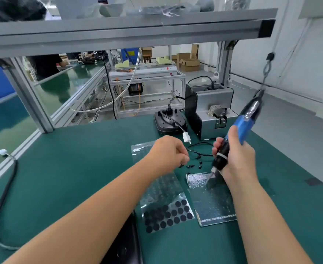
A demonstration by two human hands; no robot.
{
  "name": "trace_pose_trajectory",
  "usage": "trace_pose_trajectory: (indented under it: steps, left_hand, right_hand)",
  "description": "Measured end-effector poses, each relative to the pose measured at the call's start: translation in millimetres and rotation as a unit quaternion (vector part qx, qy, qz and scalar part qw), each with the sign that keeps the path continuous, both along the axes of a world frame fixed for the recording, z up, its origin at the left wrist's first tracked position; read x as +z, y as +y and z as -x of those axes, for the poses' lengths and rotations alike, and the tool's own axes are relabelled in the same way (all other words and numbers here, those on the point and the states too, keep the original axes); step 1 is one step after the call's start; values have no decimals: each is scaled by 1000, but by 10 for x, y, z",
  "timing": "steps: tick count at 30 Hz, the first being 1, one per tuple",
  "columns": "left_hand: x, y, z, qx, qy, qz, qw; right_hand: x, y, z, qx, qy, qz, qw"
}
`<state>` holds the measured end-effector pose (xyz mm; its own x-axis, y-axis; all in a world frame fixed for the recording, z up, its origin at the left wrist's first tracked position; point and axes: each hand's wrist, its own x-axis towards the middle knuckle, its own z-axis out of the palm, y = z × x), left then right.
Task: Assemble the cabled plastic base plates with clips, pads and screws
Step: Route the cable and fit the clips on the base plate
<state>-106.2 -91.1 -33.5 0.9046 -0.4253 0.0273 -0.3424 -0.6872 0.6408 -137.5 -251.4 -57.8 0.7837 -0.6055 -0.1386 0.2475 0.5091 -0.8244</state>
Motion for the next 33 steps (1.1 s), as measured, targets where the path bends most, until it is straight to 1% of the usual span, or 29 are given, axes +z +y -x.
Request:
trace_pose_trajectory:
  steps: [2, 4, 6, 9, 12, 15, 25, 30, 33]
  left_hand:
    - [76, 168, 149, -18, 65, 89, 994]
    - [97, 335, 291, -33, 102, 136, 985]
    - [105, 458, 423, -35, 121, 168, 978]
    - [107, 554, 548, -35, 125, 199, 971]
    - [92, 605, 606, -27, 117, 214, 970]
    - [73, 630, 632, -21, 126, 223, 966]
    - [45, 591, 643, 2, 124, 200, 972]
    - [36, 553, 690, 12, 78, 192, 978]
    - [16, 516, 736, -8, 31, 156, 987]
  right_hand:
    - [108, 61, 48, 26, -96, -70, 993]
    - [194, 142, 117, 59, -166, -112, 978]
    - [241, 250, 188, 89, -216, -121, 965]
    - [278, 419, 257, 110, -255, -109, 954]
    - [299, 524, 284, 113, -266, -96, 952]
    - [298, 545, 292, 115, -273, -90, 951]
    - [265, 503, 293, 103, -269, -83, 954]
    - [261, 517, 300, 101, -266, -72, 956]
    - [269, 537, 317, 113, -271, -57, 954]
